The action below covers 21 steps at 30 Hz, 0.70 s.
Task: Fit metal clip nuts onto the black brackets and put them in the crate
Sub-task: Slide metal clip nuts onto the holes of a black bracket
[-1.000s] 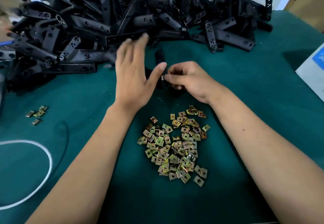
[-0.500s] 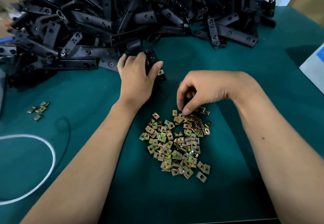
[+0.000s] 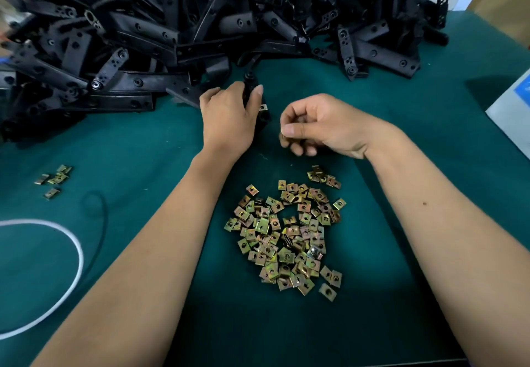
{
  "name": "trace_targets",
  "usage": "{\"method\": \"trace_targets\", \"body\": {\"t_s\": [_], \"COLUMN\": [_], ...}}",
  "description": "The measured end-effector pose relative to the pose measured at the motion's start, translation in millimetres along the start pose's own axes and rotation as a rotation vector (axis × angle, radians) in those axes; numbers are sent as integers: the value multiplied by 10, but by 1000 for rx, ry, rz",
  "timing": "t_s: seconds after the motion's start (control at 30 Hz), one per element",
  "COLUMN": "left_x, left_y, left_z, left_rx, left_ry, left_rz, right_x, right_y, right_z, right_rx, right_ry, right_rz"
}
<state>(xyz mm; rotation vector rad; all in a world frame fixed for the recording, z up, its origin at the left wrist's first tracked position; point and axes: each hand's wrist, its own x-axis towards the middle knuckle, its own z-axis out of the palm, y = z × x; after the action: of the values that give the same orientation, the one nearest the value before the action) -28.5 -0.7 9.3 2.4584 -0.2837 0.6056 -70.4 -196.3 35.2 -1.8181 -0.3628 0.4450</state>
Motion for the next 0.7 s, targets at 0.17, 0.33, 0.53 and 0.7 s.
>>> {"method": "trace_targets", "body": {"t_s": [0.17,0.33,0.53,0.7], "left_x": [16,21,1,1], "left_y": [-43,-30,9,-19], "left_z": [8,21,-2,11], "left_rx": [-80,-91,-115,-127], "left_ry": [12,9,7,9], "left_rz": [-14,-41,-29,-9], "right_x": [172,165,175,169], "right_y": [68,171,205,189], "right_z": [-66,-136,-159,-143], "right_rx": [128,265,322,256], "right_ry": [-14,-111,-106,-124], "right_rz": [-22,-93,-63,-103]}}
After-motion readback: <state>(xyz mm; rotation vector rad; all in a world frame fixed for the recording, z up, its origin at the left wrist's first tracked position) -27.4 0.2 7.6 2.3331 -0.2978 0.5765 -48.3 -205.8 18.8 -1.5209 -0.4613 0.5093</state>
